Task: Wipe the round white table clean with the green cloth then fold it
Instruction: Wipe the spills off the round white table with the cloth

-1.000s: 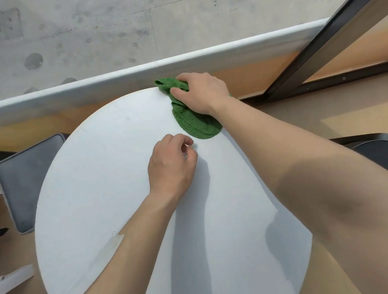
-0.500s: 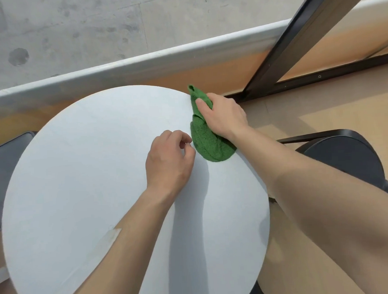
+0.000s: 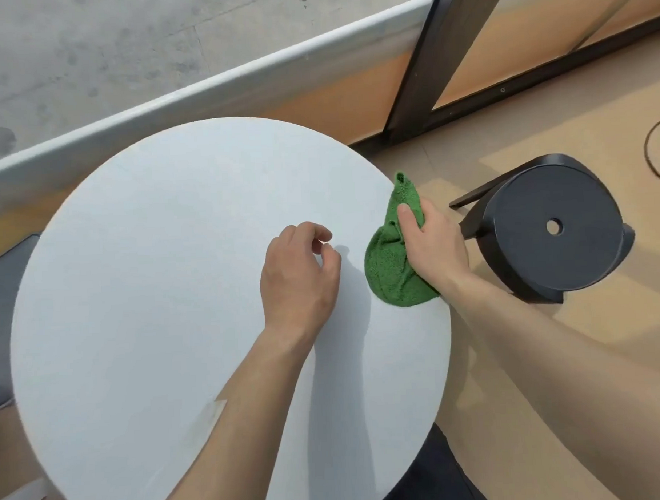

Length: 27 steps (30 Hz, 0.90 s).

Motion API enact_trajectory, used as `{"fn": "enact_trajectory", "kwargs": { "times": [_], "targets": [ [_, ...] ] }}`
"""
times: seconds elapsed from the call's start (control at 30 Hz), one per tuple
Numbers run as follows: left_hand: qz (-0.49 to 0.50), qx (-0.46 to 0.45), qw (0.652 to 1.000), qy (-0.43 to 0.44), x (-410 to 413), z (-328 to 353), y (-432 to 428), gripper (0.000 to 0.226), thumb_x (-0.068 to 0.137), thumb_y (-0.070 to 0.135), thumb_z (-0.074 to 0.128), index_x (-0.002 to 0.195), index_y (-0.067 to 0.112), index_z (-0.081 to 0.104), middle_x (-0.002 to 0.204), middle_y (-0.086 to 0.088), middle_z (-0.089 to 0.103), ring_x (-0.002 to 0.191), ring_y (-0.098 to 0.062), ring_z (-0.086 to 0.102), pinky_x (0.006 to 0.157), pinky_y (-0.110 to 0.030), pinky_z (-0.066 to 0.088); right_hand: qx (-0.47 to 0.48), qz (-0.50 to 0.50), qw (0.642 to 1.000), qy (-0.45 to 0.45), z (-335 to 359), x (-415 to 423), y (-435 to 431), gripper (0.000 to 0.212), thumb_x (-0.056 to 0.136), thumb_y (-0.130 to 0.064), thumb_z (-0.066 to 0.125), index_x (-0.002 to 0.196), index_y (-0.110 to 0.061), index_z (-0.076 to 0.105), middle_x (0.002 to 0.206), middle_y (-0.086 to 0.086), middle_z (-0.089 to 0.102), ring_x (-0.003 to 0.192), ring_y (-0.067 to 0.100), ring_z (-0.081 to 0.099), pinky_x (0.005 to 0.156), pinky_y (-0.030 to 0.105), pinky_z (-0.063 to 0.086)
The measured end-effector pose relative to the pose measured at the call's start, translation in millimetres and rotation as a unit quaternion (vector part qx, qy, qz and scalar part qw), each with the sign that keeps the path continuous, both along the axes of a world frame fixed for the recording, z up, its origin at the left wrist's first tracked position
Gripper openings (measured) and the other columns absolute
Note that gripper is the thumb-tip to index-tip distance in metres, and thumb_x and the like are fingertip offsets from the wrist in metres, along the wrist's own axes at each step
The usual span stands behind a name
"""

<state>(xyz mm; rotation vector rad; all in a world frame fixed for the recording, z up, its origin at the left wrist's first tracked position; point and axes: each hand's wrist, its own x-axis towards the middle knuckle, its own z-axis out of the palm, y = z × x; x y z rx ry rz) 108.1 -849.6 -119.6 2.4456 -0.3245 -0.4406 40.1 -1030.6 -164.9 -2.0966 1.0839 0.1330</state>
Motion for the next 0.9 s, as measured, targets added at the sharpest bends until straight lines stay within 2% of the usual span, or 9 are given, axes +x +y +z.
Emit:
{"fn": "enact_trajectory", "kwargs": {
  "times": [0.1,0.23,0.3,0.4,0.57,0.67,0.8,0.9],
  "targets": [
    [-0.006,-0.008,1.0,-0.001,-18.2,-2.3,6.7,0.019,0.091,0.022,0.053,0.104,0.024,0.065,0.098,0.013,0.062,0.094,-0.015,0.057,0.077,-0.028,0.043,-0.012,0.028,1.0,0.008,-3.4,45.6,-11.7,0.042,0.1,-0.055,0.036,0.094,-0.022,0.06,0.088,0.0,0.066,0.09,0.031,0.06,0.075,0.039,0.044],
    [-0.023,0.006,1.0,-0.012,-31.6,-3.0,14.8,0.017,0.091,0.023,0.053,0.102,0.025,0.065,0.097,0.014,0.061,0.093,-0.014,0.057,0.074,-0.027,0.041,0.004,0.068,0.998,-0.019,-5.8,88.7,-19.9,0.045,0.094,-0.062,0.038,0.099,-0.026,0.065,0.1,-0.001,0.071,0.1,0.029,0.063,0.089,0.041,0.05],
    [-0.028,0.017,0.999,-0.011,-36.1,-2.4,18.7,0.016,0.091,0.023,0.053,0.102,0.025,0.065,0.096,0.014,0.06,0.093,-0.014,0.057,0.074,-0.026,0.039,0.0,0.055,0.998,-0.023,-3.8,71.8,-17.3,0.044,0.094,-0.062,0.038,0.105,-0.029,0.065,0.102,-0.002,0.07,0.1,0.029,0.062,0.087,0.041,0.05],
    [-0.048,0.029,0.998,0.005,-48.3,-1.6,23.6,0.016,0.092,0.024,0.053,0.103,0.026,0.064,0.095,0.015,0.059,0.093,-0.015,0.056,0.074,-0.027,0.039,0.005,-0.016,1.0,-0.014,-0.9,8.1,-3.7,0.039,0.098,-0.056,0.038,0.103,-0.026,0.062,0.093,-0.003,0.066,0.091,0.027,0.059,0.074,0.038,0.042],
    [-0.084,0.022,0.996,0.018,-80.7,-2.4,28.0,0.016,0.092,0.026,0.053,0.103,0.026,0.064,0.095,0.014,0.06,0.095,-0.014,0.054,0.074,-0.027,0.039,0.064,-0.154,0.985,-0.042,-2.7,-102.0,50.5,0.038,0.102,-0.05,0.037,0.094,-0.021,0.059,0.088,-0.002,0.066,0.087,0.022,0.063,0.074,0.038,0.047],
    [-0.099,0.02,0.995,0.013,-99.4,-4.4,35.9,0.016,0.092,0.026,0.053,0.104,0.026,0.064,0.096,0.014,0.061,0.095,-0.013,0.053,0.075,-0.026,0.039,0.068,-0.146,0.987,-0.024,-1.8,-82.0,36.3,0.04,0.101,-0.051,0.037,0.098,-0.019,0.061,0.097,0.002,0.067,0.095,0.027,0.062,0.084,0.04,0.049],
    [-0.096,0.021,0.995,0.033,-126.1,-5.4,55.8,0.015,0.093,0.027,0.052,0.103,0.027,0.063,0.096,0.013,0.061,0.095,-0.013,0.053,0.077,-0.028,0.042,0.057,-0.069,0.996,-0.031,5.8,-26.3,4.9,0.033,0.1,-0.048,0.04,0.087,-0.023,0.058,0.087,0.0,0.063,0.095,0.029,0.062,0.071,0.034,0.041],
    [-0.075,0.023,0.995,0.054,-143.9,-7.5,65.7,0.013,0.093,0.027,0.053,0.1,0.028,0.064,0.093,0.014,0.061,0.092,-0.012,0.055,0.075,-0.028,0.041,0.041,-0.076,0.996,-0.033,1.0,-29.3,11.6,0.037,0.099,-0.05,0.039,0.098,-0.022,0.063,0.097,0.001,0.067,0.098,0.029,0.062,0.079,0.037,0.045]
  ]
}}
